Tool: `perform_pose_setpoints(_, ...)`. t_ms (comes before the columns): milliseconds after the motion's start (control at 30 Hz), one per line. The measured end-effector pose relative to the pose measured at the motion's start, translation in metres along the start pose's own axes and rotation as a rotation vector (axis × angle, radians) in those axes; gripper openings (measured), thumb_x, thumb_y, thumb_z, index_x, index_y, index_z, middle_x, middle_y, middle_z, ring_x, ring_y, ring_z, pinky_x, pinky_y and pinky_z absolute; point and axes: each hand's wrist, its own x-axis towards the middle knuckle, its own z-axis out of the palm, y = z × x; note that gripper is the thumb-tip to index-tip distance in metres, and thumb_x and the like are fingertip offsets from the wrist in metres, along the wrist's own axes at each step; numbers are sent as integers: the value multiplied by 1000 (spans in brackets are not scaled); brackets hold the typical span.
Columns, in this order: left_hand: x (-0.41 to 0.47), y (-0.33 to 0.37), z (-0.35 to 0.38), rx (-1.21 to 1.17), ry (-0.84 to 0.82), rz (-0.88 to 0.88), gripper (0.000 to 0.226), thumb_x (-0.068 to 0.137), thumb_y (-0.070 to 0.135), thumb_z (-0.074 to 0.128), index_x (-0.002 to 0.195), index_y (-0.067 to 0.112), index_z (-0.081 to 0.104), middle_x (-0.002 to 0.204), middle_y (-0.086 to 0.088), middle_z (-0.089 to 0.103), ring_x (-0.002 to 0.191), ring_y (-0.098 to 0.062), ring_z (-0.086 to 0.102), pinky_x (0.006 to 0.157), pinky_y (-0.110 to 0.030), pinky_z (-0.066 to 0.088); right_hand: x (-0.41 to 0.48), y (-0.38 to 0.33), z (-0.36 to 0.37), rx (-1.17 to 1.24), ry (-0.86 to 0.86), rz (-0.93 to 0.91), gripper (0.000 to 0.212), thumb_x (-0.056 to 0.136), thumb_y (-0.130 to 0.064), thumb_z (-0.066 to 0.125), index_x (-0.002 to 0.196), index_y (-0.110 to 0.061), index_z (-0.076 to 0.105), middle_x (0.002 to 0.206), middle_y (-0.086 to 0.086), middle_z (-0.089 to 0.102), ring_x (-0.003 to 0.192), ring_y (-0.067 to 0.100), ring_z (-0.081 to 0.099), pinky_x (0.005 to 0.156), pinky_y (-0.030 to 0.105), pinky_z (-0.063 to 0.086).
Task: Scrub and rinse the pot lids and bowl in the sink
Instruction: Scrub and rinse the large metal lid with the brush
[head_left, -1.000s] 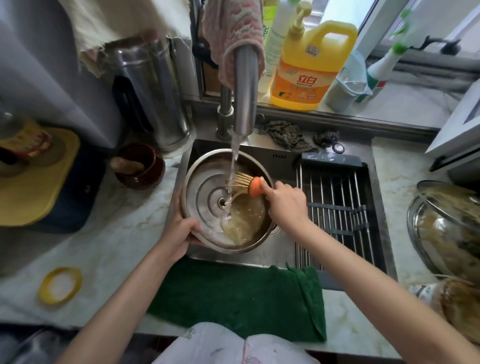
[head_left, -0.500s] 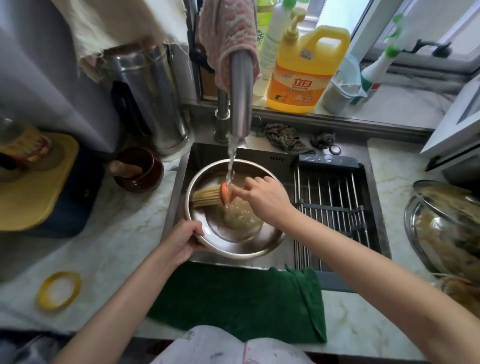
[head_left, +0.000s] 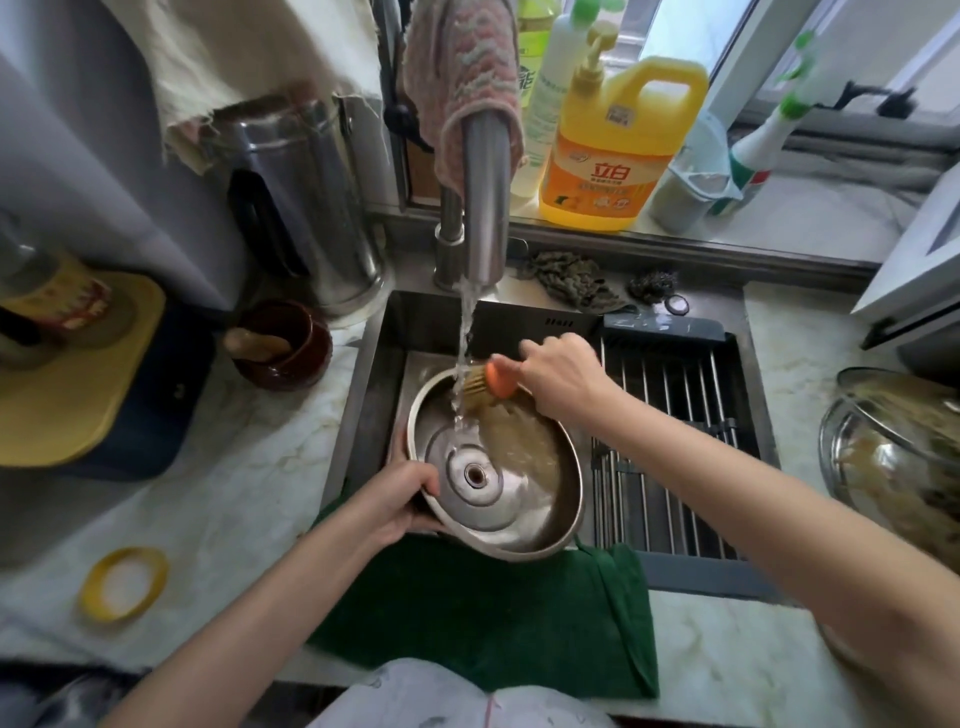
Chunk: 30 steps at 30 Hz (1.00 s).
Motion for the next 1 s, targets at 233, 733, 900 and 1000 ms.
perform_pose_setpoints(233, -2, 18, 9, 81, -16, -10, 96, 74, -17, 35, 141, 49, 15, 133, -16, 40, 96, -45, 55, 45, -41, 54, 5, 22, 27, -230, 291, -182, 58, 82, -18, 59, 139, -24, 49, 84, 1, 60, 59, 21, 56, 51, 31, 35)
perform_pose_setpoints(733, 15, 16, -13, -27, 28, 135, 86, 61, -12, 44, 140, 21, 34, 115, -13, 55, 92, -32, 57, 53, -48, 57, -12, -37, 23, 545, -127, 633, 59, 97, -23, 43, 151, -13, 21, 122, 11, 57, 104, 31, 60, 76, 34, 43)
perform_pose_setpoints(900, 11, 21, -17, -153, 16, 102, 30, 78, -16, 29, 91, -1, 52, 75, -13, 57, 67, -24, 58, 46, -37, 56, -14, -66, 18, 885, -4, 213, 51, 95, -30, 47, 145, -31, 36, 118, 6, 61, 102, 29, 60, 76, 37, 48)
perform_pose_setpoints(1000, 8, 25, -20, -205, 0, 124, 32, 78, -16, 28, 85, 0, 55, 71, -11, 62, 62, -22, 63, 46, -34, 55, -20, -55, 14, 937, -101, -58, 43, 95, -24, 51, 135, -37, 50, 116, -1, 63, 100, 23, 59, 76, 36, 47)
